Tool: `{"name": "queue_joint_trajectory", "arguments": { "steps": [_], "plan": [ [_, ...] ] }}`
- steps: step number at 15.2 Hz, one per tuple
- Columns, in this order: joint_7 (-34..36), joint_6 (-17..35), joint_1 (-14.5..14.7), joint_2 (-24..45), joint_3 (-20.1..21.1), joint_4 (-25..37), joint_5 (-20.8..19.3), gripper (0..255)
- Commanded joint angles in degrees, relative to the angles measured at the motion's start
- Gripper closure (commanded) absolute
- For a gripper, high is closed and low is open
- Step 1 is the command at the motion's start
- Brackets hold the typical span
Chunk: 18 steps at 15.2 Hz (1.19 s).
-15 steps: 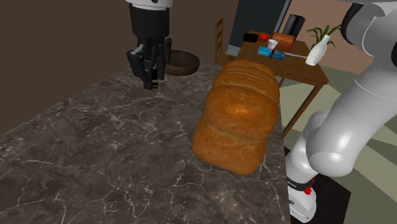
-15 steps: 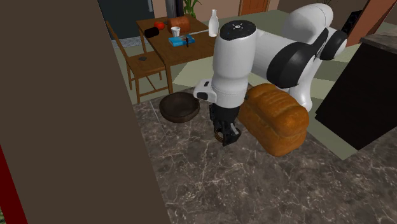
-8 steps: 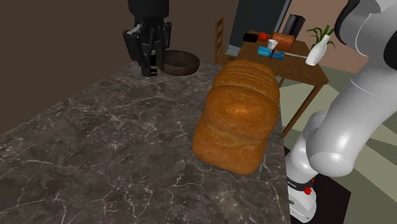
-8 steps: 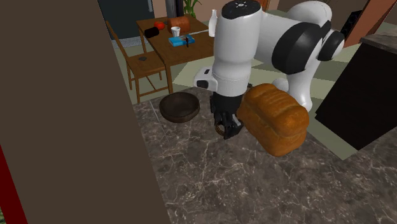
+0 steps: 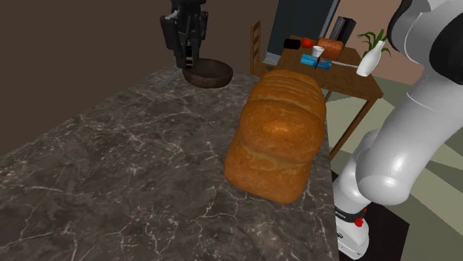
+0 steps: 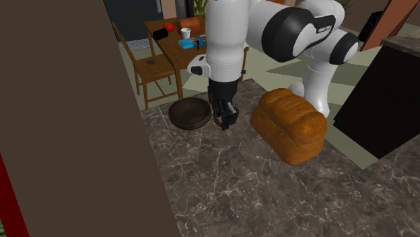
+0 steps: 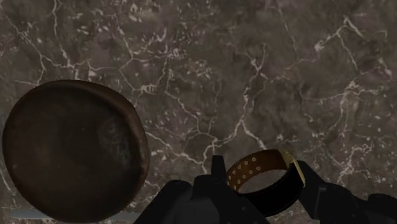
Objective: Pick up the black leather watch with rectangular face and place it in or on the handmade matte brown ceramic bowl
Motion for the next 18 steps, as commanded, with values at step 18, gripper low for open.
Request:
{"name": "queue_joint_trajectory", "arguments": {
  "steps": [18],
  "plan": [
    [-18.38,1.76,-9.74,7.09,-8.30,5.15,-1.41,255]
  ]
}}
